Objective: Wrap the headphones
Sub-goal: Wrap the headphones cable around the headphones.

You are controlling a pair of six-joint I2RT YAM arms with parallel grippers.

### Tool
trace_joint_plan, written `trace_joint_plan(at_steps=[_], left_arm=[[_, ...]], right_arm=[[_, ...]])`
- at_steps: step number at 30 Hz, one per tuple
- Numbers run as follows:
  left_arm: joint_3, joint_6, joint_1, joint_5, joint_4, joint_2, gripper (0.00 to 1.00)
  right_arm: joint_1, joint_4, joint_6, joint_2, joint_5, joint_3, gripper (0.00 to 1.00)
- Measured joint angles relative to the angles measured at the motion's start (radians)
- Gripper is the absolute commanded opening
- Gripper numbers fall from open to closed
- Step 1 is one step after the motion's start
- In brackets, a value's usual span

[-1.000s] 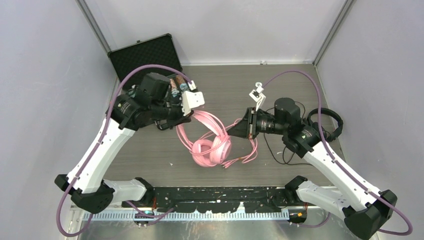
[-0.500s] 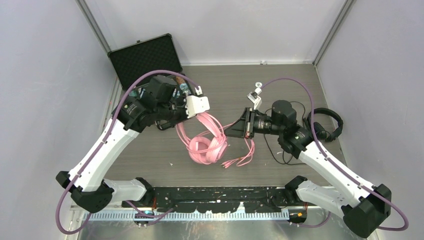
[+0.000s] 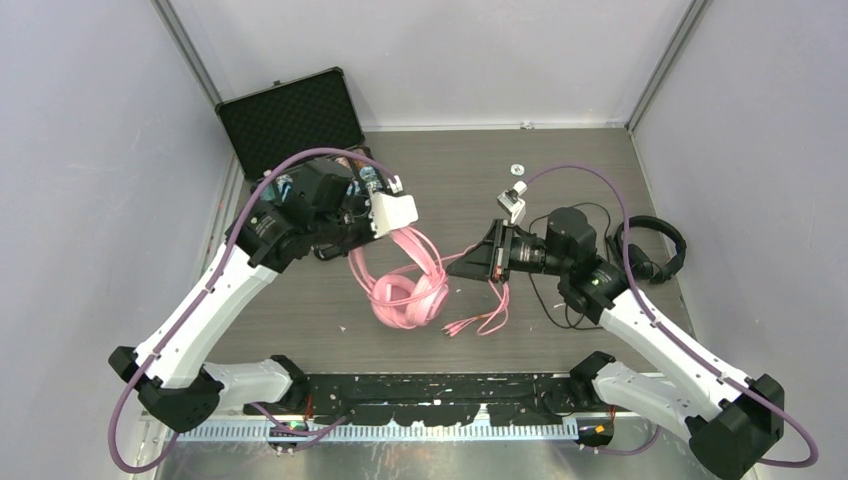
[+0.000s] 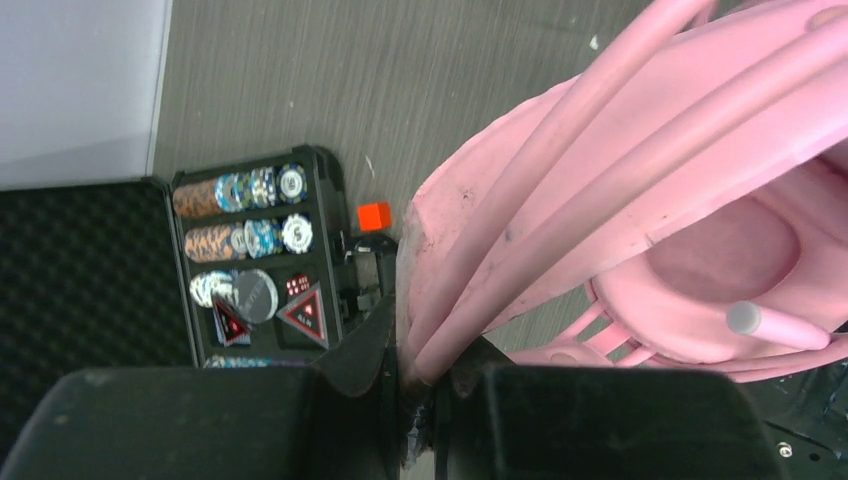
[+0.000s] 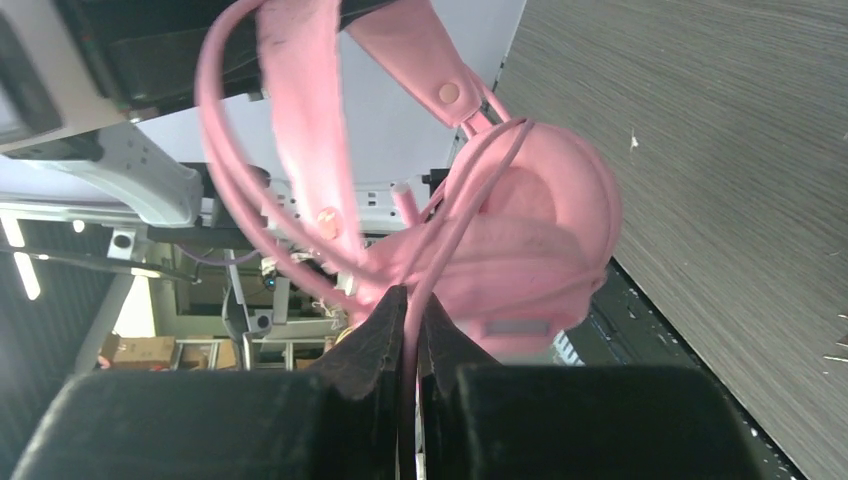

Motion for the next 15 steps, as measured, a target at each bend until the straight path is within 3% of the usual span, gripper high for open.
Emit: trace_joint_plan(at_steps=[2, 5, 10, 15], left_arm=[[-0.014, -0.004, 0.000, -0.024, -0.003, -0.010, 0.00], [-0.035, -0.018, 0.000, -0.035, 0.005, -0.022, 0.00], [-0.053, -0.034, 0.000, -0.040, 0.025, -0.035, 0.00], [-0.056, -0.047, -0.001, -0.078, 0.042, -0.038, 0.00]], right_arm=[[-0.001, -0.003, -0.001, -0.018, 0.002, -0.001, 0.01], [0.001, -0.008, -0.005, -0.044, 0.009, -0.001, 0.00], [0.001, -0.010, 0.006, -0.050, 0.004, -0.001, 0.11], [0.001, 0.043, 0.049, -0.047, -0.026, -0.006, 0.13]])
